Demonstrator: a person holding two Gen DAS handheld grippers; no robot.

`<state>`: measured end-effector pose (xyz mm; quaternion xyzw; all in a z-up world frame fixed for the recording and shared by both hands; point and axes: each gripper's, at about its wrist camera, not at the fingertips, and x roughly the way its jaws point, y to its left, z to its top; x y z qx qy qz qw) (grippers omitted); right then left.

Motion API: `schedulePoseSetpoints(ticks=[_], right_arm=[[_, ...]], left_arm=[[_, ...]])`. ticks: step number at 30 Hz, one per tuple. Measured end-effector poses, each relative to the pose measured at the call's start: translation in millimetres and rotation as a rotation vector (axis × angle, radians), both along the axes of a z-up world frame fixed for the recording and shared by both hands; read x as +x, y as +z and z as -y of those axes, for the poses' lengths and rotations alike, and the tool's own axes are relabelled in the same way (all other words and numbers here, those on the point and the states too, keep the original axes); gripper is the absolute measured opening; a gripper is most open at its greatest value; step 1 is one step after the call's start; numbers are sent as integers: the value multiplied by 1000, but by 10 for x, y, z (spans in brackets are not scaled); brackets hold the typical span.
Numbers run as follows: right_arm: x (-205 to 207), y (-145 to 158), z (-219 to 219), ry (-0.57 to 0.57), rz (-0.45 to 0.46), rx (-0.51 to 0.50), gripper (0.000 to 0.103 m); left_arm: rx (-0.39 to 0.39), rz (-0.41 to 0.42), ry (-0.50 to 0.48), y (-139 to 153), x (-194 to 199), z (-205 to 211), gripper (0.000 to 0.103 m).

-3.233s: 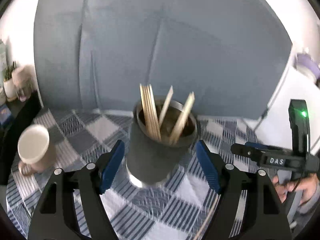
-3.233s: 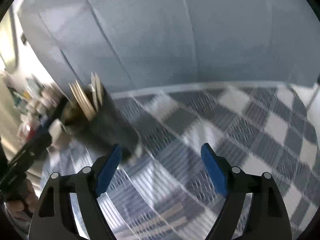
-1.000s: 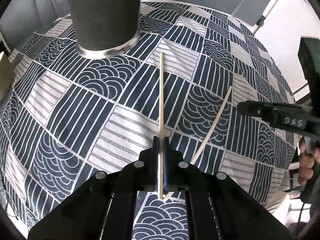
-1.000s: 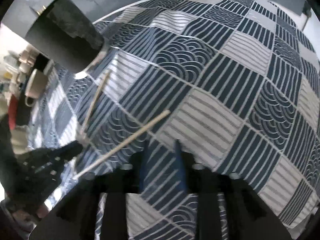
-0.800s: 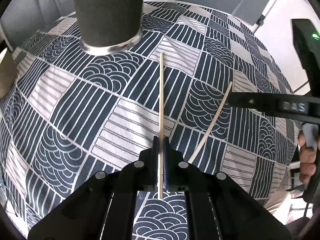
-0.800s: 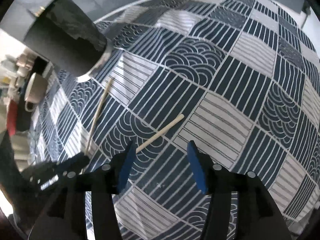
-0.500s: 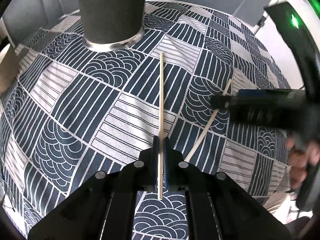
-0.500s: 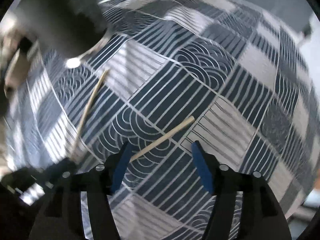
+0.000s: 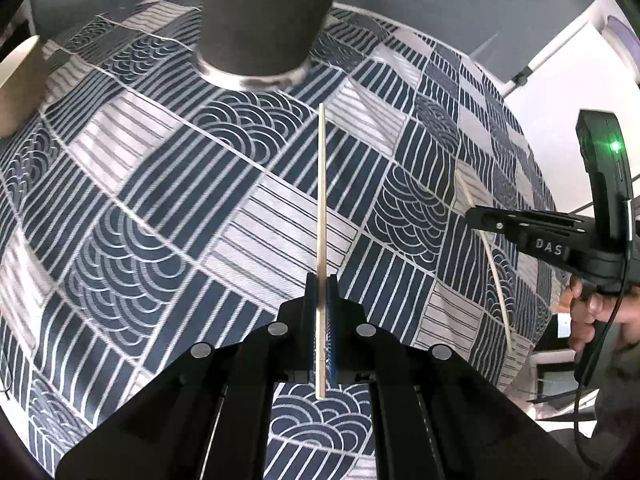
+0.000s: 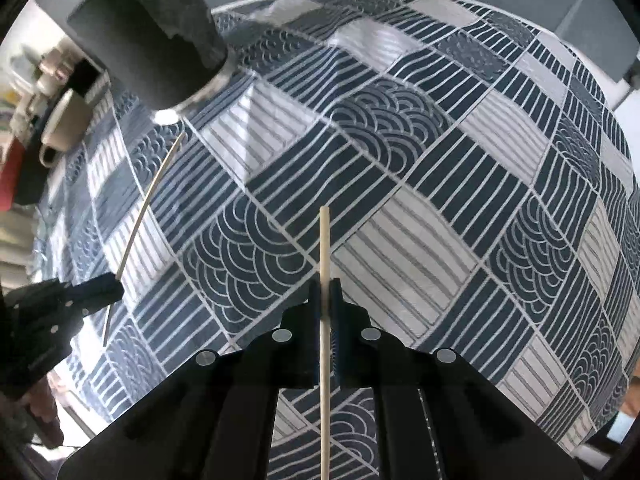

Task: Organize utensils
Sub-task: 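Lift the left tool's chopstick over the black holder while the right tool carries its own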

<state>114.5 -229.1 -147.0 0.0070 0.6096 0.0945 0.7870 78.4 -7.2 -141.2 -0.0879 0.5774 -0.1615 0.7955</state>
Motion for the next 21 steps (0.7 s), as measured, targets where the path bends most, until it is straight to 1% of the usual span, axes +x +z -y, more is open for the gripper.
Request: schedulePoseSetpoints(ticks=[3, 6, 8, 10, 12, 14, 17, 19, 21], right_arm=[[39, 145, 70, 0, 35, 40, 4], [120, 318, 36, 10, 79, 69, 4], [161, 487, -8, 21, 115, 97, 4], [213, 635, -55, 36, 156, 119, 4], [300, 811, -105, 62, 208, 131, 5], [392, 917, -179, 73, 233, 138, 5], [518, 1112, -246, 84, 274, 187, 5], [592, 1264, -297, 98, 309, 198, 5], [682, 1442, -363, 115, 346, 211, 5]], left_arm=[[5, 25, 34, 123, -10, -105, 5], [9, 49, 65, 243, 7, -209, 5], [2, 67, 94, 340, 26, -300, 5], [-22, 92, 132, 490, 50, -416, 5], [-23, 131, 163, 652, 73, -518, 5], [-20, 167, 189, 807, 101, -602, 5], [-12, 225, 214, 1041, 166, -722, 5], [-5, 261, 229, 1184, 225, -760, 5], [-15, 292, 241, 1309, 296, -778, 5]])
